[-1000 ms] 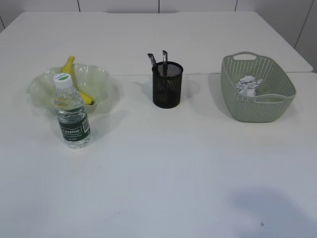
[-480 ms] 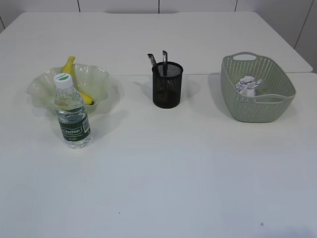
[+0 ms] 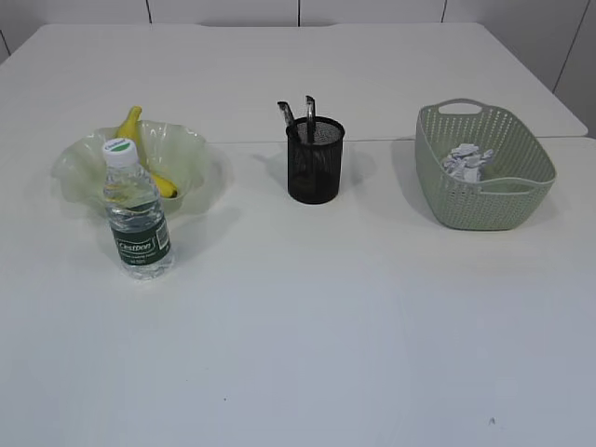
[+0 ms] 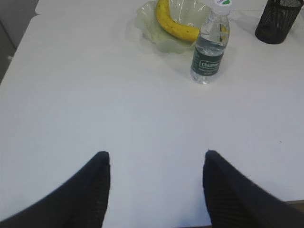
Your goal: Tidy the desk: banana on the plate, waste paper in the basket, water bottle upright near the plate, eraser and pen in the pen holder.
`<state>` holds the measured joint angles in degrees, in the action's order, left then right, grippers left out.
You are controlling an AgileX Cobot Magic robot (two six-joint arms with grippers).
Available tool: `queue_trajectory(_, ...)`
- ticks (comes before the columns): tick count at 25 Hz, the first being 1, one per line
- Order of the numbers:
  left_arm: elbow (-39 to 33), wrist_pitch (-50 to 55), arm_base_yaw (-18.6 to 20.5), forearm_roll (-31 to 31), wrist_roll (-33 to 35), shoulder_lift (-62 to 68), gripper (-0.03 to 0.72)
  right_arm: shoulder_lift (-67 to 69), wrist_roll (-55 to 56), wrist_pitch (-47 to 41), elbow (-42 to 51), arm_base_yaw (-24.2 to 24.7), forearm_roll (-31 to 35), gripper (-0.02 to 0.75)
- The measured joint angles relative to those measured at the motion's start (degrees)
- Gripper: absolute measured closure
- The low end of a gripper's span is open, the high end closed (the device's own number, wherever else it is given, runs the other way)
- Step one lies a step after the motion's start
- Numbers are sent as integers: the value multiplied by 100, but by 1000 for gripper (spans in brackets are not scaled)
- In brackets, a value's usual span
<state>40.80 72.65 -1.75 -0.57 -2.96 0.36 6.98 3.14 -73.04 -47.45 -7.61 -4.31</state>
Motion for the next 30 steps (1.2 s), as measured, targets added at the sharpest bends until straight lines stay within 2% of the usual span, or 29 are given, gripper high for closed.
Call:
queue_trajectory(14,-70,0,0,23,-10,0,256,-452,0,-2,1058,0,40,568)
queue_trajectory(20,-471,0,0,57,-10,0,256,-452,0,-2,1493,0,40,568)
queue_trajectory(30,-780,-4,0,152,-10,0,256,-452,0,-2,1556,0,43,568)
